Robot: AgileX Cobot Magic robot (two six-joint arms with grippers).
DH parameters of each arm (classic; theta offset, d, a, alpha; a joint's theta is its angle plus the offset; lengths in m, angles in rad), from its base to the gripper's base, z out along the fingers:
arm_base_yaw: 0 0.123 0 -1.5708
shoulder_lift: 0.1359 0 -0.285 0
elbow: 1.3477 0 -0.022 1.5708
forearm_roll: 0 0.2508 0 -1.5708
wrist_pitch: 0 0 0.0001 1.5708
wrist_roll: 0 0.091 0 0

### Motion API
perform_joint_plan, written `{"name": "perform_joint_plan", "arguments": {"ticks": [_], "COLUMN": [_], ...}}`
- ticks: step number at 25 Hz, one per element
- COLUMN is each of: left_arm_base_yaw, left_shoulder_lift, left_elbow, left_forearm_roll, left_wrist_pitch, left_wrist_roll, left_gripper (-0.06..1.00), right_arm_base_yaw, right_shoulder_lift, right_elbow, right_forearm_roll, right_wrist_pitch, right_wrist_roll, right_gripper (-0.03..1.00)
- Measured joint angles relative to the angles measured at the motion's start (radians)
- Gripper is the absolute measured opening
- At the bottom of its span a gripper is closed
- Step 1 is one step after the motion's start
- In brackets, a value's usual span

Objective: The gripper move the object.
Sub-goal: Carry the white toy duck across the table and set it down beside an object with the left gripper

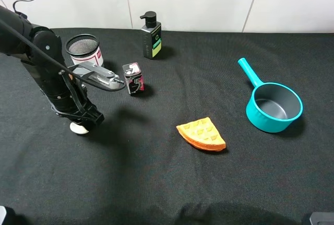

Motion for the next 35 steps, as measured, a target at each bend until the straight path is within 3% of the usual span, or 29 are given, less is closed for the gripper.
{"name": "perform_joint_plan", "arguments": {"ticks": [7, 27, 35], "left_arm_base_yaw": [0.000, 0.000, 0.000], "left_shoulder_lift": [-0.082, -0.209, -0.209], "left_elbow": [-0.062, -0.412, -0.507], "left_forearm_roll": [0.000, 0.001, -0.057], "left_wrist_pitch": [0.081, 0.578, 0.635], "left_wrist_roll": [-0.006, -0.007, -0.008], "left_gripper": [0.48, 0.47, 0.46], "right_arm_base_yaw": [0.000, 0.000, 0.000], "right_shoulder_lift": [0.000, 0.000, 0.000], "right_elbow": [0.000, 0.000, 0.000], "right_forearm_roll": [0.000, 0.001, 0.002], "right_wrist_pitch": [0.000, 0.000, 0.000], "right_wrist_roll": [0.000, 0.000, 0.000], "right_gripper": [0.69, 0.69, 0.69]}}
